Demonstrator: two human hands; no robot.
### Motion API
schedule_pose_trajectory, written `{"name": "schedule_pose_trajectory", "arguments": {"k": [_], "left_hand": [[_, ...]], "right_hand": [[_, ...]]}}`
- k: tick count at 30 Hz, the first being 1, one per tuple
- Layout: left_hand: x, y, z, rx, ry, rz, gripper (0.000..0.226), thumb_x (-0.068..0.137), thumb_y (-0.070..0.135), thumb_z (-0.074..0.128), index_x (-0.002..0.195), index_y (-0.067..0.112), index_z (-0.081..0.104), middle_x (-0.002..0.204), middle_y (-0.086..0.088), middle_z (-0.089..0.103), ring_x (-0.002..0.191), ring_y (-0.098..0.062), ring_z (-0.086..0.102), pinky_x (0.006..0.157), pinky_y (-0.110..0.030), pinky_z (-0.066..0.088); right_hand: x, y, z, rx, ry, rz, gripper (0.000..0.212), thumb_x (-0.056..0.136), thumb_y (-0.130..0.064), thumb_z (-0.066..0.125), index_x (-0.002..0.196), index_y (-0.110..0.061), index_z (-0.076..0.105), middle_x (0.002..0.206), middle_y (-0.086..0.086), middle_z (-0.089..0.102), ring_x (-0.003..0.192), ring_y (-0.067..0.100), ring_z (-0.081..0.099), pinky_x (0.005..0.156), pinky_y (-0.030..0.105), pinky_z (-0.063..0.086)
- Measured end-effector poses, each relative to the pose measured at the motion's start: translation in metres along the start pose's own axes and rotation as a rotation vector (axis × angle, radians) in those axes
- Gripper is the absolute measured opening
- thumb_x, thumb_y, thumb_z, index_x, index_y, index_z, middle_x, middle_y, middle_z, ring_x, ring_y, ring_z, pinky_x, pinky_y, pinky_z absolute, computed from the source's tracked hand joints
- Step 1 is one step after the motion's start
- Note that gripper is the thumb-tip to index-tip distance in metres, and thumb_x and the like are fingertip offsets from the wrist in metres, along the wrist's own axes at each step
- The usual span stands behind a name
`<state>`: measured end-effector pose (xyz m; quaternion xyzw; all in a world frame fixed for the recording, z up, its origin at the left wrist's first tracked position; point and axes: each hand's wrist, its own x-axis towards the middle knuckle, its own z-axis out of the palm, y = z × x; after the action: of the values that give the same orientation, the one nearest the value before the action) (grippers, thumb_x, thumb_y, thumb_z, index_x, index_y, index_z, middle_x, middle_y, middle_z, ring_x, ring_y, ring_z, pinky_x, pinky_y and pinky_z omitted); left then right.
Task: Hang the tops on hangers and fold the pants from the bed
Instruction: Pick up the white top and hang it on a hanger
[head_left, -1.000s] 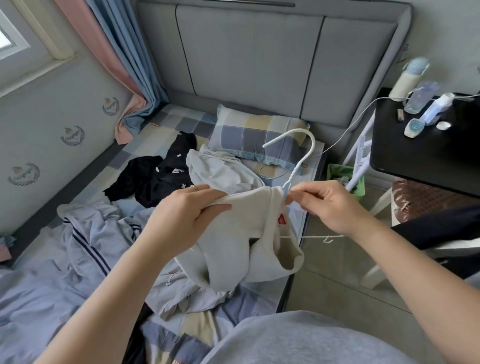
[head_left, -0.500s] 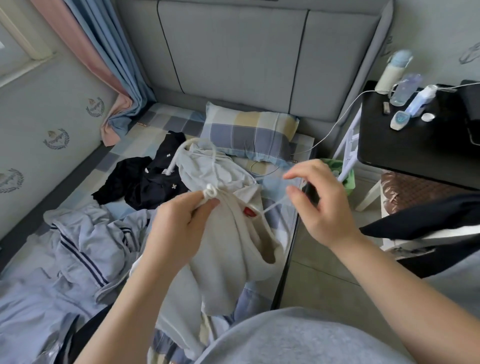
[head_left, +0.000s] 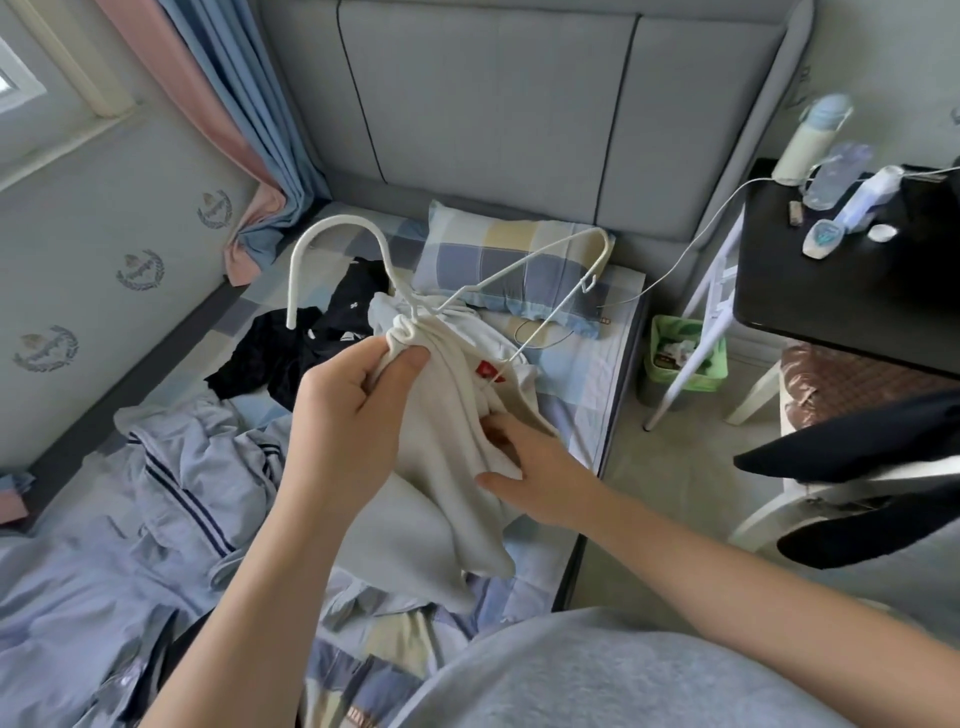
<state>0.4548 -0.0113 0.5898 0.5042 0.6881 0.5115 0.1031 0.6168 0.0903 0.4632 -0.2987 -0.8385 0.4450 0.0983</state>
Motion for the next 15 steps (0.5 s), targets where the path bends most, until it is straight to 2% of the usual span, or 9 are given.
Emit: {"name": "schedule_pose_trajectory", "arguments": {"k": [2,4,6,8,10,11,13,15], "left_hand": [[-0.001,0.001,-0.001,-0.014,-0.015,0.005,0.058,0.097,0.012,0.062,0.057,0.034,0.025,0.050,0.016,0.026,0.048,-0.003,0.026,0.047,-0.010,0.023],[0.000,0.000,-0.005,-0.005,-0.025,-0.001,0.056,0.097,0.012,0.062,0.060,0.030,0.024,0.051,0.015,0.025,0.049,-0.004,0.025,0.047,-0.011,0.022],[0.002,-0.005,-0.017,0.010,-0.033,0.002,0.053,0.097,0.011,0.062,0.061,0.022,0.026,0.053,0.014,0.024,0.049,-0.004,0.024,0.047,-0.011,0.021],[0.004,-0.013,-0.034,0.035,-0.039,0.003,0.052,0.098,0.012,0.063,0.060,0.012,0.027,0.053,0.014,0.023,0.048,-0.003,0.022,0.046,-0.012,0.019],[0.004,-0.023,-0.051,0.053,-0.053,-0.017,0.053,0.098,0.016,0.063,0.060,0.005,0.028,0.054,0.013,0.021,0.049,-0.003,0.019,0.045,-0.013,0.016],[0.003,-0.028,-0.057,0.047,-0.070,-0.040,0.053,0.097,0.020,0.064,0.060,0.001,0.030,0.055,0.012,0.021,0.049,-0.003,0.019,0.044,-0.014,0.015],[0.001,-0.036,-0.067,0.035,-0.123,-0.103,0.054,0.093,0.032,0.063,0.064,-0.007,0.040,0.057,0.011,0.021,0.049,-0.004,0.018,0.042,-0.016,0.015],[-0.001,-0.041,-0.071,0.067,-0.195,-0.147,0.057,0.090,0.040,0.062,0.069,-0.010,0.045,0.056,0.009,0.022,0.049,-0.005,0.018,0.041,-0.016,0.015]], "right_hand": [[0.003,0.012,0.001,-0.160,-0.014,0.047,0.039,0.093,-0.035,0.064,0.128,-0.019,0.058,0.123,-0.004,0.064,0.121,0.021,0.055,0.107,0.046,0.037],[0.004,0.022,-0.002,-0.257,0.017,0.047,0.025,0.098,-0.031,0.059,0.113,-0.012,0.067,0.112,0.001,0.068,0.117,0.025,0.055,0.105,0.044,0.036],[-0.001,0.031,-0.015,-0.238,0.080,-0.008,0.022,0.098,-0.026,0.062,0.095,-0.005,0.067,0.091,-0.005,0.065,0.099,0.020,0.056,0.092,0.035,0.040],[-0.005,0.041,-0.037,-0.311,0.103,-0.045,0.027,0.098,-0.029,0.064,0.079,-0.010,0.061,0.072,-0.011,0.053,0.083,0.017,0.051,0.086,0.031,0.034],[-0.008,0.053,-0.059,-0.445,0.081,0.002,0.031,0.098,-0.038,0.061,0.077,-0.015,0.061,0.070,-0.010,0.052,0.083,0.015,0.052,0.105,0.036,0.027],[-0.009,0.057,-0.069,-0.489,0.072,0.023,0.031,0.098,-0.041,0.060,0.081,-0.016,0.064,0.073,-0.011,0.052,0.088,0.013,0.054,0.114,0.038,0.019],[-0.011,0.061,-0.087,-0.538,0.069,0.038,0.027,0.098,-0.042,0.059,0.086,-0.019,0.065,0.078,-0.013,0.053,0.099,0.011,0.055,0.119,0.041,0.010],[-0.013,0.061,-0.101,-0.549,0.117,0.010,0.021,0.098,-0.037,0.061,0.085,-0.021,0.066,0.083,-0.012,0.057,0.103,0.013,0.055,0.119,0.043,0.012]]}}
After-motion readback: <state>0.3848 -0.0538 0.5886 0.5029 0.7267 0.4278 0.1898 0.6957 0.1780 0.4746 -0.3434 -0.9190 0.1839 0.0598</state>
